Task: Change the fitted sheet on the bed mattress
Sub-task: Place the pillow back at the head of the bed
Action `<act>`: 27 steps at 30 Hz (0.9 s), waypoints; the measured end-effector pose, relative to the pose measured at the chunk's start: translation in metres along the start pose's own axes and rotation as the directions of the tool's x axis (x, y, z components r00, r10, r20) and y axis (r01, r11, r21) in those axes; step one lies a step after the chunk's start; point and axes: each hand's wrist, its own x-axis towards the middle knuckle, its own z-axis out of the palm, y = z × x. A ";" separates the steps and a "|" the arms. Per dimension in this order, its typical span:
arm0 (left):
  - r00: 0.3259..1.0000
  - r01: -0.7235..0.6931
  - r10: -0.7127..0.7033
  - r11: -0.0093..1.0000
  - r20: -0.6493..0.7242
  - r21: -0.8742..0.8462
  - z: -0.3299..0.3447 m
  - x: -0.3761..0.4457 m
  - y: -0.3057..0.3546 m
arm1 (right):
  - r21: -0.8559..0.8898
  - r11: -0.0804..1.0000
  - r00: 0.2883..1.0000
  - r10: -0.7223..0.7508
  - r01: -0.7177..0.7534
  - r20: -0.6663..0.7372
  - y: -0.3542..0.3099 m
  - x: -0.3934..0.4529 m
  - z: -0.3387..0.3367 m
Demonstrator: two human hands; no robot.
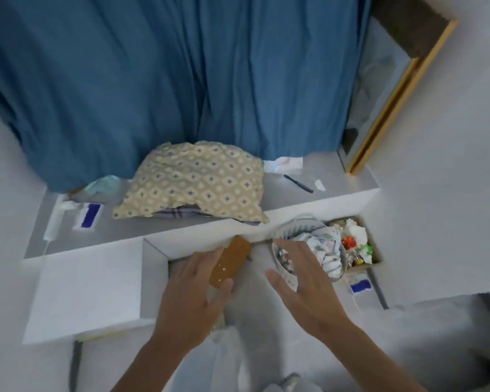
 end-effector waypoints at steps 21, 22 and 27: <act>0.988 0.150 -0.148 0.987 -0.039 0.054 -0.048 0.313 -0.256 | -0.169 0.985 0.964 0.005 0.041 0.266 -0.016 0.395 0.194; 0.987 0.161 -0.161 0.985 -0.001 0.062 -0.038 0.335 -0.267 | -0.192 0.981 0.960 0.023 0.032 0.279 -0.005 0.418 0.203; 0.908 0.270 -0.339 0.923 0.248 0.274 0.012 0.420 -0.322 | -0.405 0.905 0.902 0.278 -0.130 0.331 0.070 0.531 0.241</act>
